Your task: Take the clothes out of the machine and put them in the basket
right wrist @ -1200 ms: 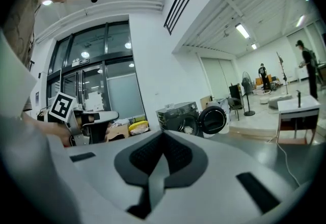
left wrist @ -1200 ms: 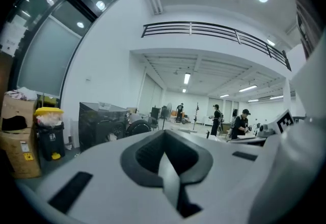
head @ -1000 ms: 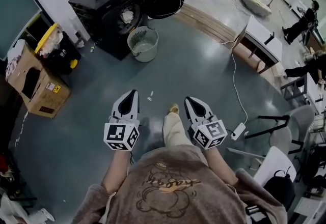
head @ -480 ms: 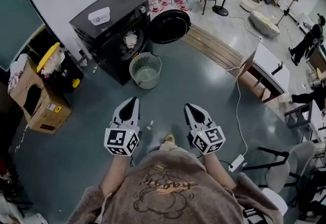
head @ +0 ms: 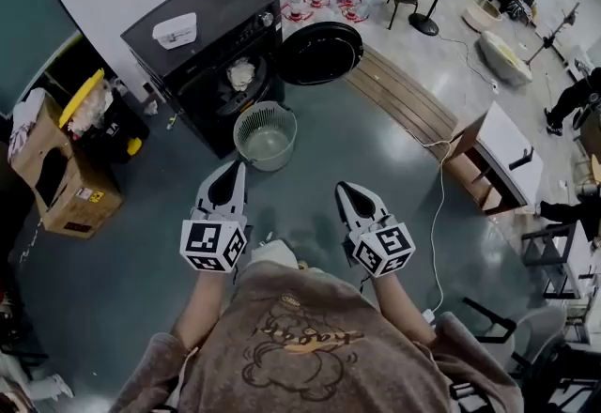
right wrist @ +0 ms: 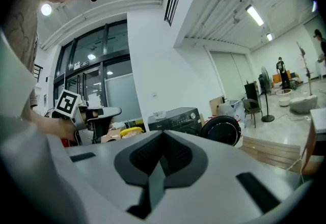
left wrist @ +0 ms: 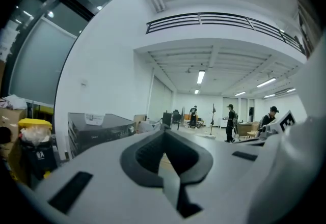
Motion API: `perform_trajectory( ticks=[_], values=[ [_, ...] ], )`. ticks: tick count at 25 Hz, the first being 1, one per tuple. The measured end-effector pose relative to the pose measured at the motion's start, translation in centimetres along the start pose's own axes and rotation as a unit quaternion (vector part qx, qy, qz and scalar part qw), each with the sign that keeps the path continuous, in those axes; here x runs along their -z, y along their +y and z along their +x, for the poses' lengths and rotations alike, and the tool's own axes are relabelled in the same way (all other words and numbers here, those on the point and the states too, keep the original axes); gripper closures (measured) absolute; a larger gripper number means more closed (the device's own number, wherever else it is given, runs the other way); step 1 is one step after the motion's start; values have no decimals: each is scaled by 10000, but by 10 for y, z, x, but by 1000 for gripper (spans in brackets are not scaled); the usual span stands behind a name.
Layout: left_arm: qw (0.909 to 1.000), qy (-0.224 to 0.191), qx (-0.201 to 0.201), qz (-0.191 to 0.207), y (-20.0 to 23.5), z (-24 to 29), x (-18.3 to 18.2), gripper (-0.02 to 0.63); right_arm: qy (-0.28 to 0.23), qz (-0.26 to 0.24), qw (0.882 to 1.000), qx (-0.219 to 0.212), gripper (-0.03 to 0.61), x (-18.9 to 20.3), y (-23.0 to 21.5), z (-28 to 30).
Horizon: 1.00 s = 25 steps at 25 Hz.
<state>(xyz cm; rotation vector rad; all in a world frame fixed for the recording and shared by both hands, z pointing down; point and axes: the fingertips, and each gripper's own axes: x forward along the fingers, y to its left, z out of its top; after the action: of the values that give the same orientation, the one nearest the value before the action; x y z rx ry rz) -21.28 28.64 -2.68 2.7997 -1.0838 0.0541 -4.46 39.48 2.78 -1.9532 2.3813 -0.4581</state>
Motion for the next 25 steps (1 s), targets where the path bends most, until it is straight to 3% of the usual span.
perform_trajectory(
  ticks=[11,17,25],
  values=[
    [9999,-17,44,-110,41,118,8,607,57,-23,10000,-39,581,-14,-73,91],
    [9999,76,-34,-140,85,191,9,607,144,-30,9998,-128,581,-31,-114,170],
    [9991,196,-268,-266,152,287,22,607,277,36,9980,-567,581,-43,-155,293]
  ],
)
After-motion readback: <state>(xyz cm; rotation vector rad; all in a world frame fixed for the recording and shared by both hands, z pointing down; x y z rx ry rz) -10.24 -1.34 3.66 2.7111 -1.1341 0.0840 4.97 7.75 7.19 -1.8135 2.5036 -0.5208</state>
